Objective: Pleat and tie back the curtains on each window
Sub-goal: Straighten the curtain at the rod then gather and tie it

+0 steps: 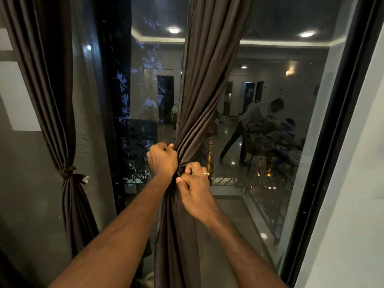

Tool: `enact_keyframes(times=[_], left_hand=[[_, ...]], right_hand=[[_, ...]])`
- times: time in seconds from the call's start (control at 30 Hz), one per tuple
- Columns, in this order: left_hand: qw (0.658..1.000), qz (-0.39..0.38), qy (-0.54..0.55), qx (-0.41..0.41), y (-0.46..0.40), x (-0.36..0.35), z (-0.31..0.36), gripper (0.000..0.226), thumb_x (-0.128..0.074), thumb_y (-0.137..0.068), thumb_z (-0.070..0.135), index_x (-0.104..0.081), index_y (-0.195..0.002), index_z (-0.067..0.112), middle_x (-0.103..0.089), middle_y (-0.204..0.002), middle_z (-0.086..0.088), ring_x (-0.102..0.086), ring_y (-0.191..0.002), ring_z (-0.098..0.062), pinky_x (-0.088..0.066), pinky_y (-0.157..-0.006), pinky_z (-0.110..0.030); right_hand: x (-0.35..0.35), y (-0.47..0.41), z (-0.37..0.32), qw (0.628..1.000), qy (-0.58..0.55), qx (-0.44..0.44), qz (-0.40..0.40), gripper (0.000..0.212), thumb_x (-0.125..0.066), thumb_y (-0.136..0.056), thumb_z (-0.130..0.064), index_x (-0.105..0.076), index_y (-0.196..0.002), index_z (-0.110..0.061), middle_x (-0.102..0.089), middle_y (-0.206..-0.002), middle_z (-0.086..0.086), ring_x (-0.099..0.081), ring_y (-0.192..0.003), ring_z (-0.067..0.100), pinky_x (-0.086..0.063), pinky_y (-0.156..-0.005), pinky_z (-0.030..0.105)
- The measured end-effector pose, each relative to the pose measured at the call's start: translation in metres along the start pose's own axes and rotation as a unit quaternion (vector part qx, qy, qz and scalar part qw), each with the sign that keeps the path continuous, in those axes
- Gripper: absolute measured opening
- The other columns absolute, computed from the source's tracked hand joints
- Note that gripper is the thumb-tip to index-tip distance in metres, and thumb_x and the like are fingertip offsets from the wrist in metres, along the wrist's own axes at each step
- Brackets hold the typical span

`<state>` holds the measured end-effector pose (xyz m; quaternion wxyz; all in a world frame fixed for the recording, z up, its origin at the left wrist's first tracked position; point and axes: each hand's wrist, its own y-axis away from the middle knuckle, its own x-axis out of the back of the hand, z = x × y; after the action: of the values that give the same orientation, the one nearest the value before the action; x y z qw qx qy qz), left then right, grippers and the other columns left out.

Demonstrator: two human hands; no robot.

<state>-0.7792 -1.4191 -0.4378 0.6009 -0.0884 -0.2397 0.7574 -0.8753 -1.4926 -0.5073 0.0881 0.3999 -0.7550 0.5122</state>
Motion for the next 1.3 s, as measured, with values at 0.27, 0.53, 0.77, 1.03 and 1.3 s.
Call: enact_keyframes(times=[0.27, 0.53, 0.77, 1.03, 1.3], left_hand=[[0.999, -0.017, -0.012, 0.046, 0.004, -0.006, -0.024, 0.053, -0.065, -0.091, 0.012, -0.034, -0.047, 0.011, -0.035, -0.048, -0.006, -0.042, -0.061, -0.030, -0.030, -0.061, -0.038], [0.998, -0.064, 0.008, -0.003, -0.003, -0.001, -0.046, 0.048, -0.065, -0.094, 0.020, -0.039, -0.055, 0.011, -0.037, -0.051, -0.006, -0.037, -0.051, -0.022, -0.034, -0.055, -0.035], [0.982, -0.139, 0.035, -0.118, 0.006, 0.008, -0.043, 0.021, -0.070, -0.090, 0.015, -0.060, -0.071, 0.017, -0.058, -0.062, 0.003, -0.053, -0.058, -0.012, -0.043, -0.058, -0.029], [0.931, -0.240, -0.017, -0.276, 0.009, 0.002, -0.019, 0.024, -0.069, -0.085, 0.040, -0.057, -0.075, 0.022, -0.052, -0.054, 0.006, -0.052, -0.052, -0.012, -0.049, -0.054, -0.037], [0.887, -0.282, -0.067, -0.358, 0.003, -0.018, 0.028, 0.038, -0.064, -0.091, 0.037, -0.046, -0.058, 0.026, -0.051, -0.054, 0.006, -0.055, -0.056, -0.016, -0.049, -0.054, -0.035]], right_hand=[[-0.017, 0.018, 0.007, 0.999, -0.026, -0.014, -0.013, 0.033, -0.052, -0.100, -0.025, -0.041, -0.069, -0.027, -0.036, -0.100, -0.010, -0.038, -0.093, 0.015, -0.035, -0.080, 0.031], [0.000, 0.014, 0.025, 0.990, 0.117, -0.034, -0.067, 0.030, -0.047, -0.099, -0.044, -0.062, -0.084, -0.024, -0.041, -0.104, -0.010, -0.045, -0.104, 0.014, -0.039, -0.086, 0.042], [0.020, -0.003, 0.038, 0.977, 0.191, -0.097, -0.009, 0.019, -0.058, -0.091, -0.045, -0.056, -0.101, -0.028, -0.050, -0.105, -0.009, -0.054, -0.104, 0.016, -0.040, -0.092, 0.045], [0.052, -0.016, 0.041, 0.954, 0.277, -0.109, -0.042, 0.023, -0.063, -0.086, -0.041, -0.058, -0.105, -0.029, -0.053, -0.113, -0.008, -0.052, -0.115, 0.018, -0.036, -0.089, 0.044], [0.103, -0.031, 0.036, 0.929, 0.346, -0.123, -0.035, 0.029, -0.057, -0.088, -0.044, -0.058, -0.110, -0.026, -0.055, -0.113, -0.004, -0.053, -0.114, 0.021, -0.039, -0.091, 0.049]])
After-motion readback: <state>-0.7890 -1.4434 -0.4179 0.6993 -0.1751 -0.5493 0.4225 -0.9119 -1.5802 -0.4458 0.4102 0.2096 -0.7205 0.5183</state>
